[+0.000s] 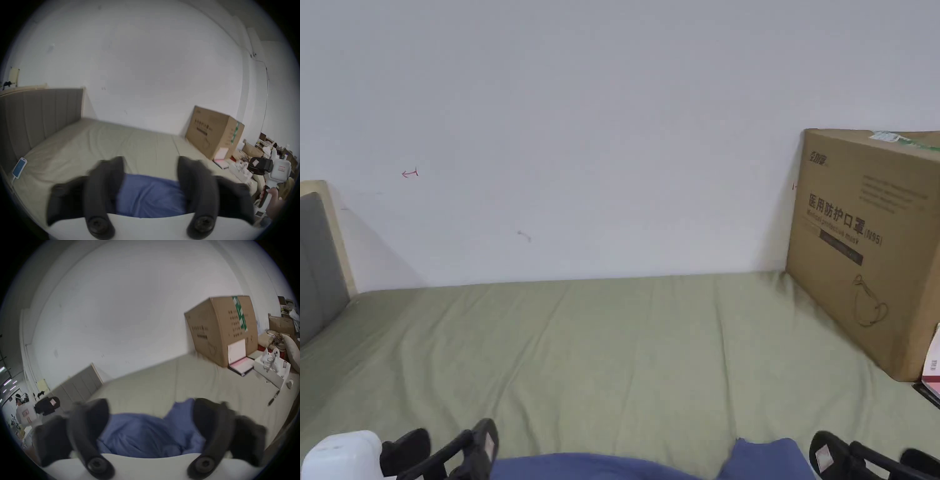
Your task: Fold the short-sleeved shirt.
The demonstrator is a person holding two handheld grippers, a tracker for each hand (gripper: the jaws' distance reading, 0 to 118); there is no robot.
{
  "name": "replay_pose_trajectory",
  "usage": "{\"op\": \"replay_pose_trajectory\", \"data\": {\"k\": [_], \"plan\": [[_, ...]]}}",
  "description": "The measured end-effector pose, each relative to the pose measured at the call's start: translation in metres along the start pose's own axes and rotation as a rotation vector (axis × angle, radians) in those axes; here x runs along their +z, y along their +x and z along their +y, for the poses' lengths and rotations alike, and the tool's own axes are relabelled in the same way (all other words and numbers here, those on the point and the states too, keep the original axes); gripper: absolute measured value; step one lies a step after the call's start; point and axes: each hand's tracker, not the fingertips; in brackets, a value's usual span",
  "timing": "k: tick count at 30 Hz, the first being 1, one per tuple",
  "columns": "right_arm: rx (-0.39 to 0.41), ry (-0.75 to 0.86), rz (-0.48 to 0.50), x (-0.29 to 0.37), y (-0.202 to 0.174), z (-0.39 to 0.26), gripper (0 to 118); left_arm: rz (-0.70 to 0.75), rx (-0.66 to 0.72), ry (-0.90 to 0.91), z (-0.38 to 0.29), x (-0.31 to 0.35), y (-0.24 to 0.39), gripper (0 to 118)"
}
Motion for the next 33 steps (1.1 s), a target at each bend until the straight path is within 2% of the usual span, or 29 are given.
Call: {"op": "replay_pose_trajectory", "data": {"k": [1, 2, 3, 4, 5, 6, 7, 9, 12, 14, 16, 17, 19, 23, 26, 28, 29, 31, 33], "plan": [[-0.002, 0.016, 0.009, 0.001, -0.005, -0.001, 53, 0.01, 0.007, -0.001, -0.003, 0.001, 0.002, 16], [0.005, 0.006, 0.0, -0.003, -0.011, -0.002, 0, 0.023, 0.008, -0.026, -0.005, 0.001, 0.005, 0], [0.05, 0.004, -0.075, -0.006, -0.016, -0.002, 0, 0.069, 0.002, -0.039, -0.008, 0.002, 0.005, 0], [0.069, 0.006, -0.087, -0.006, -0.019, -0.003, 0, 0.065, 0.012, -0.056, -0.009, 0.001, 0.003, 0], [0.055, -0.04, -0.004, -0.012, -0.016, -0.001, 0, 0.014, 0.038, -0.105, -0.01, -0.009, -0.003, 0], [0.057, -0.056, 0.023, -0.018, -0.017, 0.001, 0, -0.002, 0.052, -0.139, -0.009, -0.017, -0.01, 0], [0.075, -0.054, 0.004, -0.02, -0.019, 0.002, 0, 0.008, 0.054, -0.17, -0.006, -0.027, -0.017, 0], [0.131, -0.07, -0.008, -0.028, -0.024, 0.002, 0, 0.028, 0.084, -0.352, 0.003, -0.071, -0.045, 0], [0.144, -0.093, 0.0, -0.044, -0.025, 0.001, 0, 0.025, 0.2, -0.695, -0.005, -0.147, -0.095, 0], [0.134, -0.122, 0.01, -0.055, -0.022, -0.003, 0, 0.05, 0.148, -0.829, -0.019, -0.198, -0.123, 0], [0.118, -0.158, 0.017, -0.069, -0.019, -0.007, 0, 0.111, 0.075, -0.874, -0.036, -0.234, -0.143, 0], [0.114, -0.173, 0.012, -0.077, -0.016, -0.009, 0, 0.145, 0.067, -0.864, -0.046, -0.251, -0.15, 18], [0.116, -0.197, -0.001, -0.088, -0.012, -0.016, 0, 0.179, 0.057, -0.896, -0.066, -0.28, -0.167, 95], [0.115, -0.256, -0.034, -0.111, 0.001, -0.028, 0, 0.178, 0.073, -0.921, -0.104, -0.327, -0.185, 97], [0.096, -0.292, -0.048, -0.123, 0.012, -0.037, 0, 0.189, 0.018, -0.979, -0.134, -0.351, -0.191, 98], [0.089, -0.312, -0.062, -0.131, 0.018, -0.042, 0, 0.146, -0.011, -0.975, -0.15, -0.355, -0.185, 112], [0.087, -0.322, -0.071, -0.134, 0.021, -0.044, 0, 0.137, -0.061, -0.949, -0.153, -0.348, -0.175, 114], [0.083, -0.336, -0.085, -0.136, 0.02, -0.048, 0, 0.16, -0.197, -0.917, -0.156, -0.338, -0.162, 113], [0.068, -0.351, -0.086, -0.14, 0.024, -0.049, 0, 0.134, -0.236, -0.896, -0.154, -0.319, -0.155, 103]]}}
